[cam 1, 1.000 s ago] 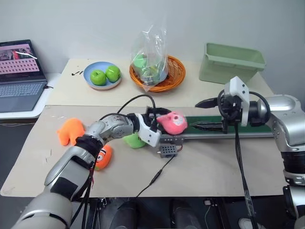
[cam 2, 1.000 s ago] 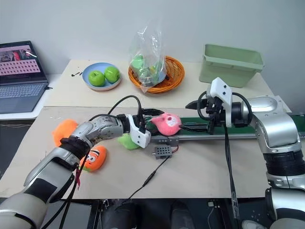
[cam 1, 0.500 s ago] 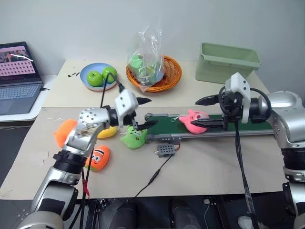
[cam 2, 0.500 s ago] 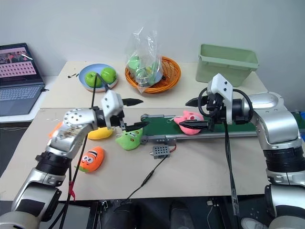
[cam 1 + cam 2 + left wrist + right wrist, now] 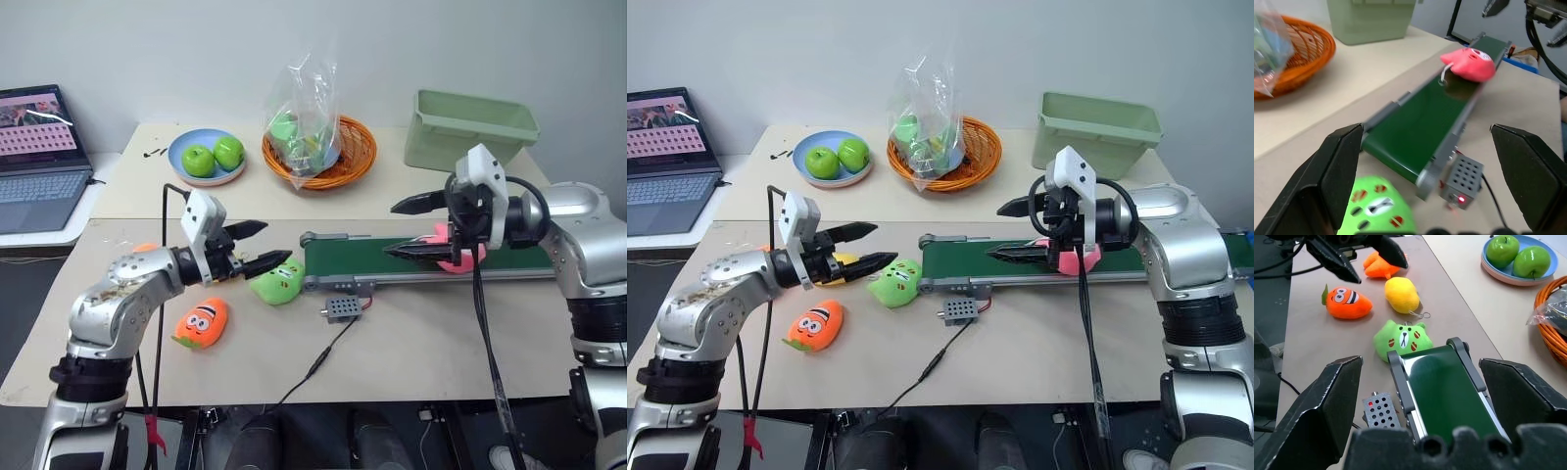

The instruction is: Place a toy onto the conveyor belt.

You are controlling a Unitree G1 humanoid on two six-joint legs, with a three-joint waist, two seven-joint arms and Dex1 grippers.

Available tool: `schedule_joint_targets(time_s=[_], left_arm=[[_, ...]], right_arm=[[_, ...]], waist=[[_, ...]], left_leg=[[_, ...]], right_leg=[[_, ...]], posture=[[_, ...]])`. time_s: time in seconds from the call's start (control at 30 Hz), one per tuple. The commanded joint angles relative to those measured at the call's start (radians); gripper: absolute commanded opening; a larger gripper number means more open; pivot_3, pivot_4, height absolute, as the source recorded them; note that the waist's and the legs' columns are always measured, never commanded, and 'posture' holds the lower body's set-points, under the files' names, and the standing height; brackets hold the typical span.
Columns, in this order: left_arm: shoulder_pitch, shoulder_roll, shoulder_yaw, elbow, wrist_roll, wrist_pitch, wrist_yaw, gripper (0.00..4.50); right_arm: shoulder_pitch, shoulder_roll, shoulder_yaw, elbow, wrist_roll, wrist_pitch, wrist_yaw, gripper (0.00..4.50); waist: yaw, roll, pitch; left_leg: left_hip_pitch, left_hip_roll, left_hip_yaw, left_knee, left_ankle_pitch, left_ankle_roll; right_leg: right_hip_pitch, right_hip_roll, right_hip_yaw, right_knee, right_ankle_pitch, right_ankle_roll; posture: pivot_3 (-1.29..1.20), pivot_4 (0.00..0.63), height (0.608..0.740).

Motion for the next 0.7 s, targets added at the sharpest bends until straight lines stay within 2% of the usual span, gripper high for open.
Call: schedule_joint_targets(time_s=[0.03, 0.27, 0.7], left_arm=[[0.033, 0.053, 0.020, -0.065, -0.007, 0.022, -0.012, 4.43], [0.014, 0.030, 0.128, -0.070, -0.066, 0.014, 0.049, 4.43], [0.031, 0.008, 0.162, -0.104, -0.095, 0.016, 0.111, 4.43]], right_arm=[[-0.006, 0.000, -0.025, 0.010, 0.013, -0.036, 0.012, 4.50], [-0.014, 0.017, -0.021, 0.047, 0.008, -0.056, 0.018, 4.50], [-0.011, 0.023, -0.030, 0.040, 0.019, -0.057, 0.016, 4.50]], waist=[[0.000, 0.000, 0.000], [0.000, 0.000, 0.000], [0.000, 0.000, 0.000]], left_leg=[[0.000, 0.000, 0.000, 0.000, 0.000, 0.000], [0.001, 0.000, 0.002, 0.000, 0.000, 0.000], [0.001, 0.000, 0.002, 0.000, 0.000, 0.000]], right_leg=[[0.000, 0.000, 0.000, 0.000, 0.000, 0.000], [0.000, 0.000, 0.000, -0.003, 0.000, 0.000], [0.000, 0.000, 0.000, -0.004, 0.000, 0.000]], posture=[[0.00, 0.150, 0.740], [0.00, 0.150, 0.740], [0.00, 0.150, 0.740]])
